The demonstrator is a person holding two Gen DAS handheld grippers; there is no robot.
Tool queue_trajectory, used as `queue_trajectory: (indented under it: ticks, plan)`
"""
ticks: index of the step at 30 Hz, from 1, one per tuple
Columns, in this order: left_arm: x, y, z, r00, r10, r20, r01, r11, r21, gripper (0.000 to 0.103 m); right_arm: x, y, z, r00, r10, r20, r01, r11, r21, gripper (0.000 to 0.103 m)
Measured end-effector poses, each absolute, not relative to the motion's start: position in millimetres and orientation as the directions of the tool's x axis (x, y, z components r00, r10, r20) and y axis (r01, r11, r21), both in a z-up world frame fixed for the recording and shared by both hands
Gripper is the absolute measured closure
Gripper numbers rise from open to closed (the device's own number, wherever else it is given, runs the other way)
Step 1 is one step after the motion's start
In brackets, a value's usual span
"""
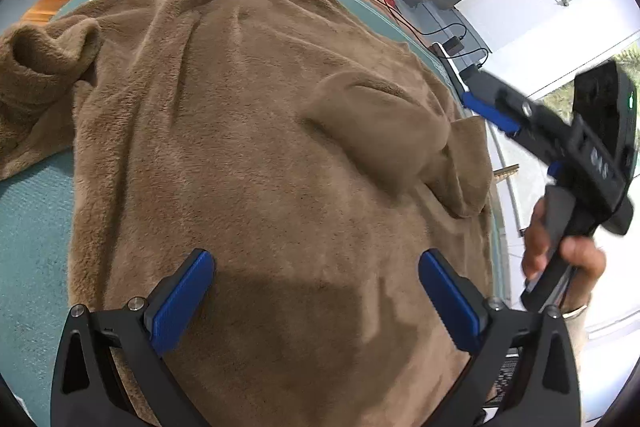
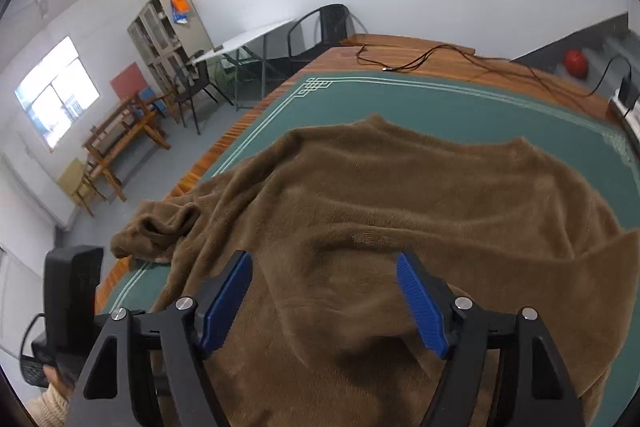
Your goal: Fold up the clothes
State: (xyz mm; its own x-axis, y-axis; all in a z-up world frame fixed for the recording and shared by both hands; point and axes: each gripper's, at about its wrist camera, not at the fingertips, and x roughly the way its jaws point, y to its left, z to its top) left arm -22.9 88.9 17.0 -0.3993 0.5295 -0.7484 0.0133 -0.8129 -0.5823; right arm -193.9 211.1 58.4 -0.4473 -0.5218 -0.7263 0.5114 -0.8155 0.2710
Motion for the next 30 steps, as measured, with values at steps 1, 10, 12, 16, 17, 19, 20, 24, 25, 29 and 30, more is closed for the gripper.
queue_trajectory:
  ticks: [1,10,12,16,17,19,20,24,25,29,30]
  plan:
    - [-25,89,17,-0.393,0.54,-0.744,0.017,-0.805,-0.593,0.0,-190,220,57,-0.446,-0.535,-0.718,0.504,-0.813,0.292,0.026]
    - [-63,84,22,-0.414,0.562,-0.716,0.134,-0.74,-0.659,0.0,-139,289,31,-0.403,-0.602,-0.69,0.439,-0.788,0.431,0.026]
    - [-73,84,26,-0.444,0.535,-0.719,0.159,-0.743,-0.65,0.0,-119,301,17,-0.388,-0.6,-0.699,0.43,-0.789,0.438,0.026]
    - [-101,93,29,-0.483,0.465,-0.742,0.177,-0.777,-0.603,0.0,-88,313,-5,-0.397,-0.587,-0.706,0.432,-0.798,0.42,0.026]
    - [-109,97,27,-0.486,0.457,-0.745,0.173,-0.785,-0.595,0.0,-83,315,-9,-0.403,-0.583,-0.706,0.435,-0.8,0.412,0.026]
    - [-123,105,22,-0.485,0.457,-0.746,0.158,-0.793,-0.588,0.0,-75,317,-14,-0.418,-0.574,-0.704,0.444,-0.806,0.392,0.026]
    - [-128,107,18,-0.477,0.467,-0.745,0.149,-0.792,-0.592,0.0,-73,319,-16,-0.421,-0.574,-0.702,0.446,-0.805,0.39,0.026]
    - [-134,124,7,-0.442,0.473,-0.762,0.094,-0.82,-0.564,0.001,-68,326,-23,-0.431,-0.576,-0.694,0.452,-0.804,0.386,0.026]
    - [-133,128,8,-0.442,0.445,-0.779,0.078,-0.846,-0.527,0.005,-68,328,-25,-0.432,-0.58,-0.691,0.452,-0.802,0.391,0.026]
    - [-135,142,14,-0.421,0.35,-0.837,0.037,-0.915,-0.402,0.053,-68,335,-29,-0.434,-0.613,-0.661,0.454,-0.782,0.428,0.025]
    - [-137,141,16,-0.412,0.346,-0.843,0.038,-0.918,-0.395,0.059,-68,335,-29,-0.434,-0.616,-0.657,0.454,-0.78,0.431,0.024]
